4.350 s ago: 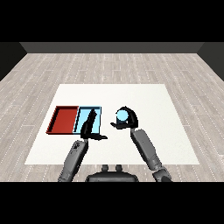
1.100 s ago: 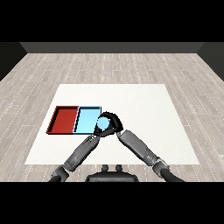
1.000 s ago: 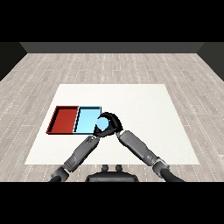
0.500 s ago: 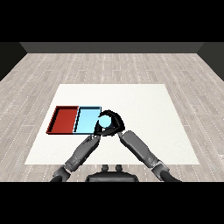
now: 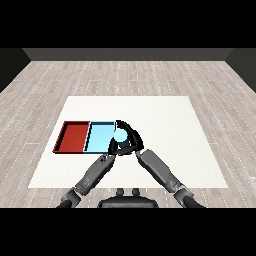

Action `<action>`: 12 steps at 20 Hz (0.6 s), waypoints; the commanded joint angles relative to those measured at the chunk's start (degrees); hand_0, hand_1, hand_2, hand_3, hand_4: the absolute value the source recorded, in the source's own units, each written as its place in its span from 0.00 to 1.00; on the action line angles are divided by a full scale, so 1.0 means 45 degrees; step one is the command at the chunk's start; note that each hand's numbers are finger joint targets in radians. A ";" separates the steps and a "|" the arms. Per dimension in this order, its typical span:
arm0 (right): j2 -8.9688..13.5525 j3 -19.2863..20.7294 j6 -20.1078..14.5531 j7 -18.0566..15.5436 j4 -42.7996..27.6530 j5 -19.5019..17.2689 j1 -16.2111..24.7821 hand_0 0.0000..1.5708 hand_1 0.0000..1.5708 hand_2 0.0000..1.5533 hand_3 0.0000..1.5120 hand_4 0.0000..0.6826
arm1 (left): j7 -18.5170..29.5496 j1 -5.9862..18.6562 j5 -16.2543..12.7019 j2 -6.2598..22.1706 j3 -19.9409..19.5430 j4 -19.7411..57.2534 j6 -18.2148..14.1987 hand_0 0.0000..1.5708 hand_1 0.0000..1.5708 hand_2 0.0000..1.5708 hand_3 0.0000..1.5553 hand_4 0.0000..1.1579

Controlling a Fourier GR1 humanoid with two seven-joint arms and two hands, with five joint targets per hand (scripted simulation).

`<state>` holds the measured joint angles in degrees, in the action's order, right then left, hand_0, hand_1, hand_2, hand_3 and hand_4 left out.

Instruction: Pick the blue can and put it in the blue box

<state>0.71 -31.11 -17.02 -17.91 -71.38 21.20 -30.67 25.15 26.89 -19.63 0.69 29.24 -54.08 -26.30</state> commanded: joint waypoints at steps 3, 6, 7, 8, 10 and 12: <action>0.0116 0.0560 0.0337 0.1117 -0.1296 -0.0398 0.0892 0.00 0.00 0.00 0.00 0.00 | -0.0477 0.0132 0.0531 -0.0148 0.0129 -0.0475 -0.0538 1.00 1.00 1.00 0.97 0.98; 0.0192 0.1588 0.1038 0.1129 -0.0963 -0.0309 0.0568 0.00 0.00 0.00 0.00 0.00 | 0.0367 -0.0138 0.0630 -0.0145 -0.0394 0.0424 0.0167 1.00 1.00 1.00 0.97 0.98; 0.0020 0.1421 0.1317 0.0762 -0.1105 -0.0650 0.0898 0.00 0.00 0.00 0.00 0.00 | 0.0237 0.0356 0.0754 -0.0147 -0.0738 0.0860 0.0310 1.00 1.00 1.00 0.97 0.98; -0.0149 0.1202 0.0538 0.1205 -0.1816 -0.0904 0.1086 0.00 0.00 0.00 0.00 0.00 | -0.0414 -0.0634 0.1239 0.0148 -0.0644 -0.0584 0.0358 1.00 1.00 1.00 0.97 0.98; 0.0024 0.1535 0.1058 0.0976 -0.2335 -0.0703 0.1614 0.00 0.00 0.00 0.00 0.00 | 0.0402 -0.0249 0.1348 -0.0143 -0.0966 0.0568 0.0101 1.00 1.00 1.00 0.96 0.98; 0.0438 0.1784 0.1676 0.0596 -0.2597 -0.0615 0.2569 0.00 0.00 0.00 0.00 0.00 | -0.0905 -0.0108 0.1513 -0.0145 -0.0973 -0.0449 -0.0099 1.00 1.00 1.00 0.97 0.97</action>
<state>1.49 -24.71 -12.10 -13.39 -80.18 18.60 -24.17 23.68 25.94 -14.32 0.62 25.82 -54.61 -25.92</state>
